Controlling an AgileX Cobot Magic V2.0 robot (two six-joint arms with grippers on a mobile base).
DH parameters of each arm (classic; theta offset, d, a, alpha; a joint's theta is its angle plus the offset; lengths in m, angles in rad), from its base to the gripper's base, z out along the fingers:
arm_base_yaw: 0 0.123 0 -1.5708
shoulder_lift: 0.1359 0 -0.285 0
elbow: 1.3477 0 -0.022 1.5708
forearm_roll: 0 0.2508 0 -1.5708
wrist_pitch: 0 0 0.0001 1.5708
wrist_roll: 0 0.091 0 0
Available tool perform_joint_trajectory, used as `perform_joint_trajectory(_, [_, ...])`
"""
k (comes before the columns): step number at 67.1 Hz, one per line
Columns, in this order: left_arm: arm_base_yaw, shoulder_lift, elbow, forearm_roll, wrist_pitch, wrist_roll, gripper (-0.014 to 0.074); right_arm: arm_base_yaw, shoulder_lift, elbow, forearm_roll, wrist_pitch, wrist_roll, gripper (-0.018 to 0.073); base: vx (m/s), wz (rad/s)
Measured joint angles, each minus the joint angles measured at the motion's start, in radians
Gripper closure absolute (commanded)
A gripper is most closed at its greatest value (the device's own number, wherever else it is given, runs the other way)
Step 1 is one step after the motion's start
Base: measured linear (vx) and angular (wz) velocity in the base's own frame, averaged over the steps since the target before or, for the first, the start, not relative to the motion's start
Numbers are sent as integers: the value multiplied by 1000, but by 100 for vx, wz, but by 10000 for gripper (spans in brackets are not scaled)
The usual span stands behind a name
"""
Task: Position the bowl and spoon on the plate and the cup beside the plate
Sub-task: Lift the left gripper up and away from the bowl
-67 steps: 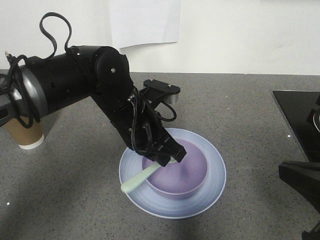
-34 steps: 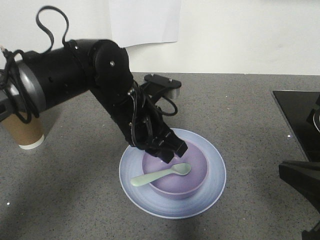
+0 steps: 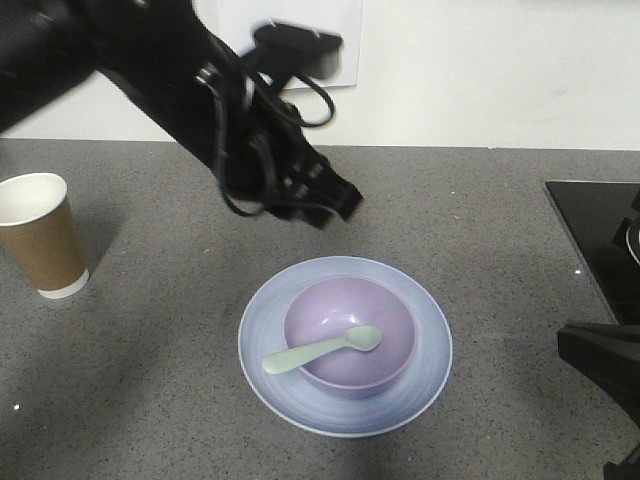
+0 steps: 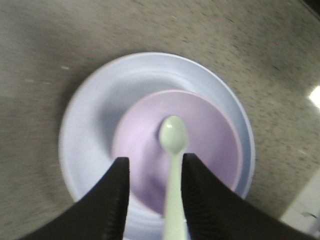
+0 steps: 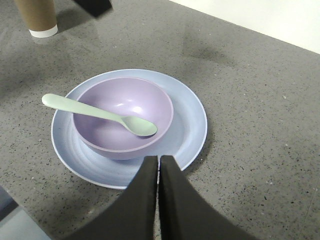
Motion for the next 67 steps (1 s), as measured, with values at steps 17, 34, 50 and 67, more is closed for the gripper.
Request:
perform_joint_trajectory(17, [0, -181, 0, 219, 9, -97, 398, 0, 0, 0, 0, 0, 0, 564, 0, 0])
perform_joint_trajectory(34, [2, -385, 0, 442, 24, -200, 398, 0, 0, 0, 0, 0, 0, 564, 0, 0])
perform_joint_trajectory(50, [47, -545, -3, 629, 31, -276, 398, 0, 0, 0, 0, 0, 0, 564, 0, 0])
perform_joint_trajectory(67, [134, -642, 48, 864, 32, -353, 386, 0, 0, 0, 0, 0, 0, 564, 0, 0])
